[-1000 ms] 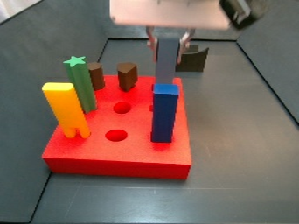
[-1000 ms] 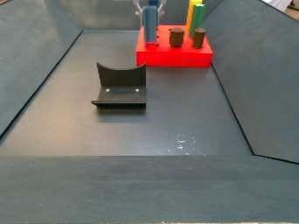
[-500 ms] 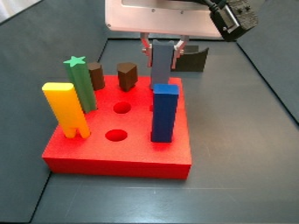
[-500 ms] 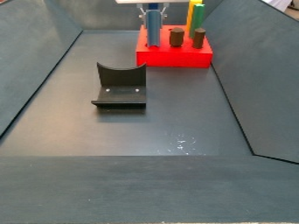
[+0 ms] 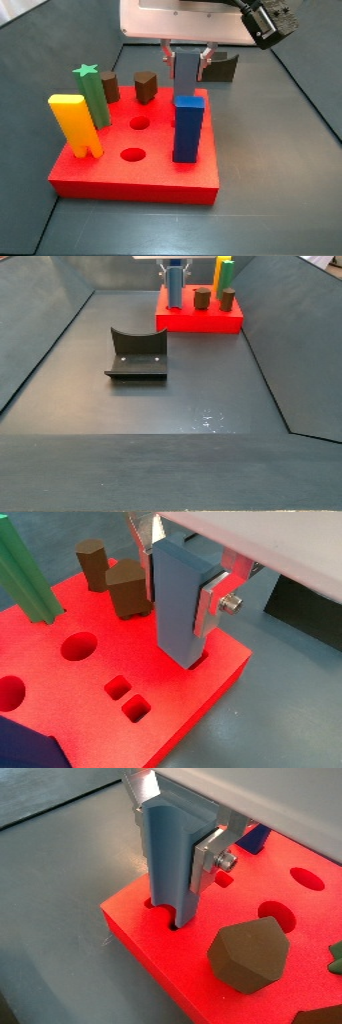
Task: Pick up the arch object. Move up. Rotate the arch object. Move to above the board. Insert the arch object.
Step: Insert the arch object.
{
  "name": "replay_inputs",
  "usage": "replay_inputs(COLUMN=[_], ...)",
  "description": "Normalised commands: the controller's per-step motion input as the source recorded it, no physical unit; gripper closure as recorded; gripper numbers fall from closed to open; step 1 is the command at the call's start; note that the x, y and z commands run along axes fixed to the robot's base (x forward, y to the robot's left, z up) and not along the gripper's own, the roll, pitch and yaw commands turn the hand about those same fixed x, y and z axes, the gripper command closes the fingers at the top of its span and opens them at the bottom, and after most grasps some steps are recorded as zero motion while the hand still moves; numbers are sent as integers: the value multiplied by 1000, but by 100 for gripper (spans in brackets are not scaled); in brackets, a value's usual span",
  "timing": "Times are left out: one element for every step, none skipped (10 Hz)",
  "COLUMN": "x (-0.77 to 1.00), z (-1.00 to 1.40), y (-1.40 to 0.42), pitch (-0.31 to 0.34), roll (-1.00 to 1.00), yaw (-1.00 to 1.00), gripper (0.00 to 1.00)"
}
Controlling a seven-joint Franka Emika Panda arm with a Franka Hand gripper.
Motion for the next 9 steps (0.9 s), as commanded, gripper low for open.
replay_inputs(x=[0, 223, 186, 157, 31, 66, -80, -6, 0], z=[-434, -443, -526, -651, -714, -643, -266, -80, 0], y=[106, 11, 0, 0, 0, 0, 0, 0, 0], pitch=[0, 0, -47, -56, -73, -64, -86, -131, 0], roll=[36, 0, -29, -44, 0, 0, -40, -56, 0], yaw=[0, 0, 0, 0, 0, 0, -140, 0, 0], gripper=[100, 100, 100, 100, 100, 100, 100, 100, 100])
